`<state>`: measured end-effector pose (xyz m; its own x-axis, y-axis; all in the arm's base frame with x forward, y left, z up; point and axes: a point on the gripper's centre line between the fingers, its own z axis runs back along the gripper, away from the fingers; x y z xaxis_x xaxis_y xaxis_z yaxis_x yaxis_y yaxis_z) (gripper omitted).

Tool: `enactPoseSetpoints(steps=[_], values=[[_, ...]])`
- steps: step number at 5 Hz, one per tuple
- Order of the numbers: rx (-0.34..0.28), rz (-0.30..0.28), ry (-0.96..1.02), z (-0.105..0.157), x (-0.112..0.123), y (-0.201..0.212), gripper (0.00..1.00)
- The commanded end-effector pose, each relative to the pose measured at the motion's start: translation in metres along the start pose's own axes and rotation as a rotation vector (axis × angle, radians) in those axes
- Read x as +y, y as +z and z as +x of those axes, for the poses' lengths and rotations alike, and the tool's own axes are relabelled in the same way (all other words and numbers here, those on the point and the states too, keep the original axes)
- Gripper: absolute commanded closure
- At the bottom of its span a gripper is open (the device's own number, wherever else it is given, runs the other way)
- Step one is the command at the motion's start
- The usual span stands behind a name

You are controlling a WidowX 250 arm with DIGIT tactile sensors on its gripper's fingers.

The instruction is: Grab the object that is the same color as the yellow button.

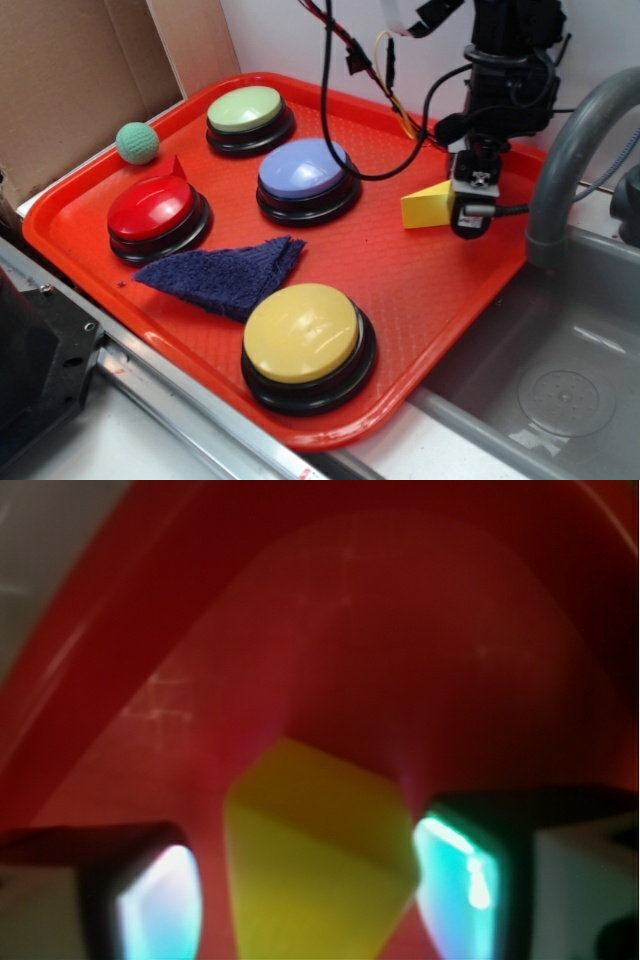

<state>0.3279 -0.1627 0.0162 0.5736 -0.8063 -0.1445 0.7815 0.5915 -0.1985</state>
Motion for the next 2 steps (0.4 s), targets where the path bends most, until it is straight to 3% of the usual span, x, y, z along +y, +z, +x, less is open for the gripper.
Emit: enactPoseSetpoints(steps=[1,2], values=[[0.034,0.095,0.004,-0.001,-0.021,0.008,1.00],[0.030,0.149,0.046,-0.009,-0.033,0.041,1.00]])
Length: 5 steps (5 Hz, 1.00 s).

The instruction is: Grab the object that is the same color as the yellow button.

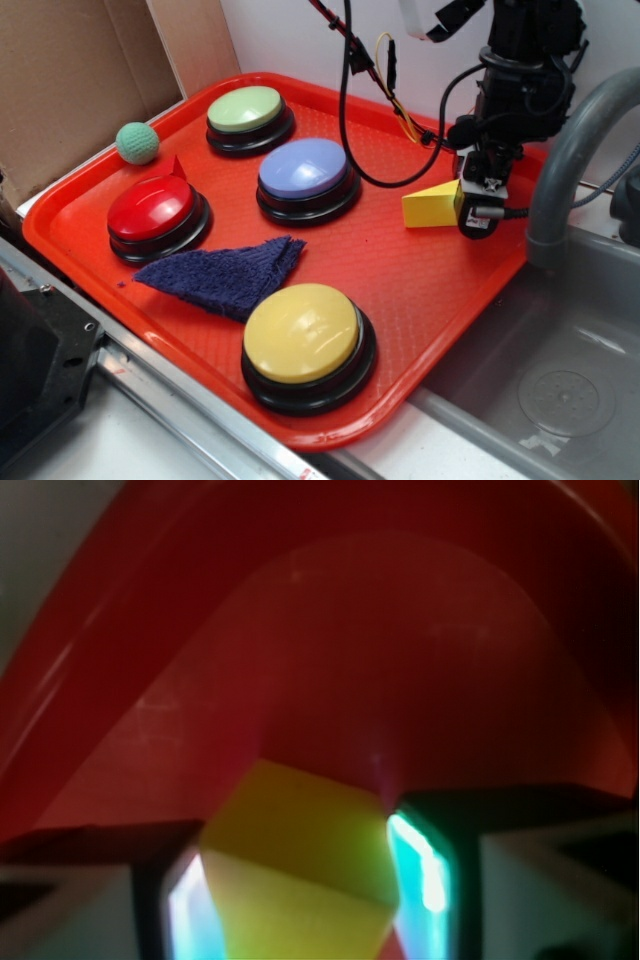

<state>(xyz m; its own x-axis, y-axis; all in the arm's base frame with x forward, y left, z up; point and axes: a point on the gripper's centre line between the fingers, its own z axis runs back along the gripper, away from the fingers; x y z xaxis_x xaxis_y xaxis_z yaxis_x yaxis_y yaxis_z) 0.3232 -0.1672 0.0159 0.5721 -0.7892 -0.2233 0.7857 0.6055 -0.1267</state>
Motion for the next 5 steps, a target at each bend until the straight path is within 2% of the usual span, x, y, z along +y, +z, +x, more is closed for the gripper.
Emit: enactPoseSetpoints(steps=[1,2,3,4,5], values=[[-0.169,0.113,0.279,-0.032,-0.046,0.085,1.00],[-0.327,0.019,0.506,-0.070,-0.054,0.127,1.00],[-0.426,0.039,0.549,-0.103,-0.056,0.167,1.00],[-0.448,0.052,0.574,-0.128,-0.062,0.212,1.00],[-0.432,0.078,0.607,-0.149,-0.061,0.229,1.00]])
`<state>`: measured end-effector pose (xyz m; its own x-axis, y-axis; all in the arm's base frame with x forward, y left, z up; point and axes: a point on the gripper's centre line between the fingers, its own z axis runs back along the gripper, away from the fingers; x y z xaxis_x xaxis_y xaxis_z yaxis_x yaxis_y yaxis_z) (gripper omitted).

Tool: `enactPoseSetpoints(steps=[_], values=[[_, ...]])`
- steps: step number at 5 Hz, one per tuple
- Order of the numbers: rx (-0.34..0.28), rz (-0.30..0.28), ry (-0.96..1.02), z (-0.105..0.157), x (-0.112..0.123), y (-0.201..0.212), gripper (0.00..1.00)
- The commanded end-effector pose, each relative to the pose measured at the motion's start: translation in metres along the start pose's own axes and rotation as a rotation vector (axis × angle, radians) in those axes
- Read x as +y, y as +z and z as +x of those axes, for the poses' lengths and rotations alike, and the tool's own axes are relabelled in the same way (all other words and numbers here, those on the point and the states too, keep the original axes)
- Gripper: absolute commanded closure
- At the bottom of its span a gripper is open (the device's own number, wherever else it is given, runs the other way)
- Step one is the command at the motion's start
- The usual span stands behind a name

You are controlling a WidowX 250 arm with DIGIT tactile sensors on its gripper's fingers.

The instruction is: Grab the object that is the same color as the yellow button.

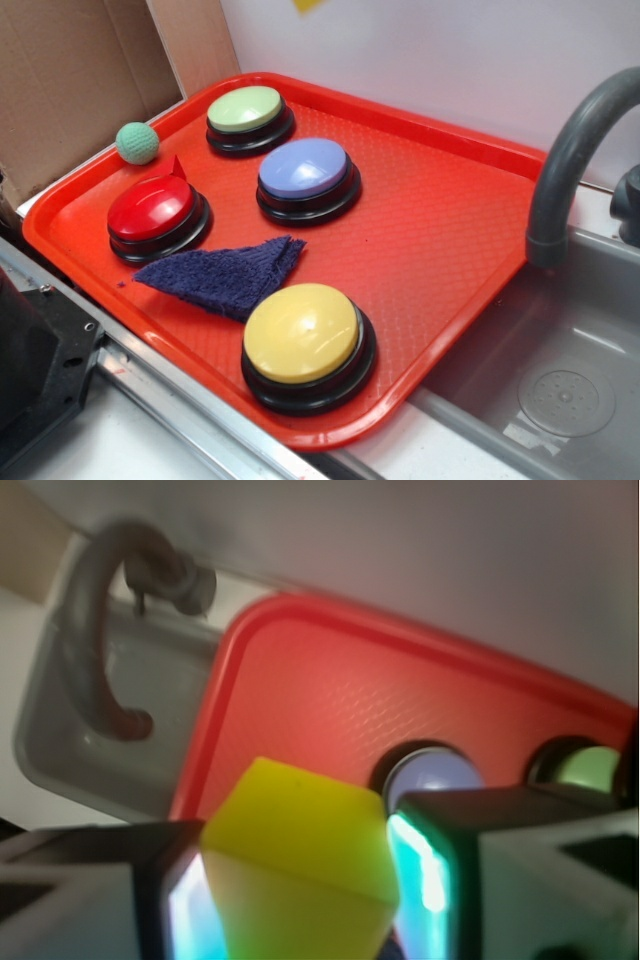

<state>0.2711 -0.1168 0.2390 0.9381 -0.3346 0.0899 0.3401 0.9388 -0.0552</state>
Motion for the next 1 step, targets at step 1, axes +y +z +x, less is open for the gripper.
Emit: enactPoseSetpoints(steps=[1], values=[[-0.065,0.066,0.067,-0.0301,0.0062,0.0352,1.00]])
